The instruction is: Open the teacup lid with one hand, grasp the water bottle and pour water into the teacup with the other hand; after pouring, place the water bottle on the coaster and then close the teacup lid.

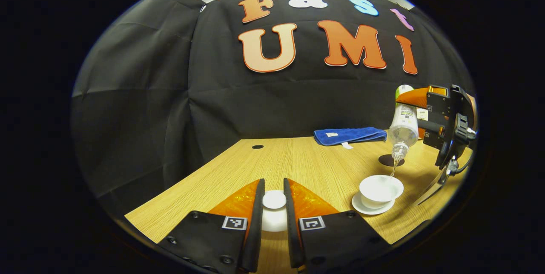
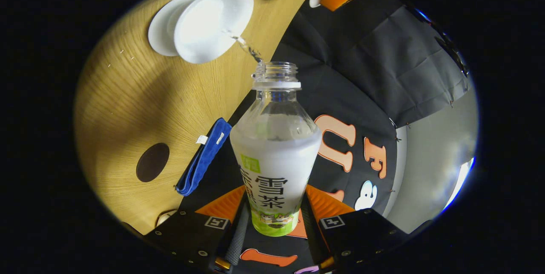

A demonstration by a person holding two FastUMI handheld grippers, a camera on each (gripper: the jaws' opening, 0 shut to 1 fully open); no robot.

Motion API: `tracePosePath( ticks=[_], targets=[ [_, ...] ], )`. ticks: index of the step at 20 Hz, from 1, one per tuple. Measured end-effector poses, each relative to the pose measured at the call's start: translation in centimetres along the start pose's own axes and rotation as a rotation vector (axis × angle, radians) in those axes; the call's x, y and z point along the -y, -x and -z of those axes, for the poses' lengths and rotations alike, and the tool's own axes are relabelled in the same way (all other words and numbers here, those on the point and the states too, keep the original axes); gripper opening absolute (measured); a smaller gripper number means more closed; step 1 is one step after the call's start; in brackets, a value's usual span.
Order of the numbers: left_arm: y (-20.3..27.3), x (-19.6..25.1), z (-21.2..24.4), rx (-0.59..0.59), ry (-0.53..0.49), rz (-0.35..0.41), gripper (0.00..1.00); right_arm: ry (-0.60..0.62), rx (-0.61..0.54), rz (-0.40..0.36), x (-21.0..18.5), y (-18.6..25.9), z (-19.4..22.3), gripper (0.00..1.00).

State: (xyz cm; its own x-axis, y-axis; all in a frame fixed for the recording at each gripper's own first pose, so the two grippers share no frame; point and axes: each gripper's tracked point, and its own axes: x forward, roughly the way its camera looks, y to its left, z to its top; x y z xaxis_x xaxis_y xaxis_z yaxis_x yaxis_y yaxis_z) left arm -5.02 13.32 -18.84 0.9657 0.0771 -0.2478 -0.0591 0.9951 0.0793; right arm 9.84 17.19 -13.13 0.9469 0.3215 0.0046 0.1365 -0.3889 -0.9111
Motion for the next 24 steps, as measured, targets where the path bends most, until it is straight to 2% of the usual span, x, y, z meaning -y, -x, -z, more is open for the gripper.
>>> tracePosePath(
  ticks=[12,15,21,22,24],
  targets=[
    [0.4,0.7,-1.0,0.011,-0.009,0.012,0.29,0.071,0.049,0.056,1.6,0.0,-0.9,0.63],
    [0.6,1.1,-1.1,0.016,-0.002,0.015,0.31,0.047,0.049,0.031,0.8,0.0,-1.2,0.63],
    [0.7,1.3,-0.9,0.004,0.003,0.014,0.30,-0.138,0.046,-0.103,-2.6,0.8,-2.1,0.63],
    [0.7,1.3,-0.9,0.002,0.002,0.011,0.31,-0.178,0.047,-0.126,-3.3,1.0,-2.3,0.60],
    [0.8,1.2,-1.1,0.001,0.005,0.003,0.30,-0.315,0.044,-0.198,-5.4,1.4,-2.5,0.64]
  ],
)
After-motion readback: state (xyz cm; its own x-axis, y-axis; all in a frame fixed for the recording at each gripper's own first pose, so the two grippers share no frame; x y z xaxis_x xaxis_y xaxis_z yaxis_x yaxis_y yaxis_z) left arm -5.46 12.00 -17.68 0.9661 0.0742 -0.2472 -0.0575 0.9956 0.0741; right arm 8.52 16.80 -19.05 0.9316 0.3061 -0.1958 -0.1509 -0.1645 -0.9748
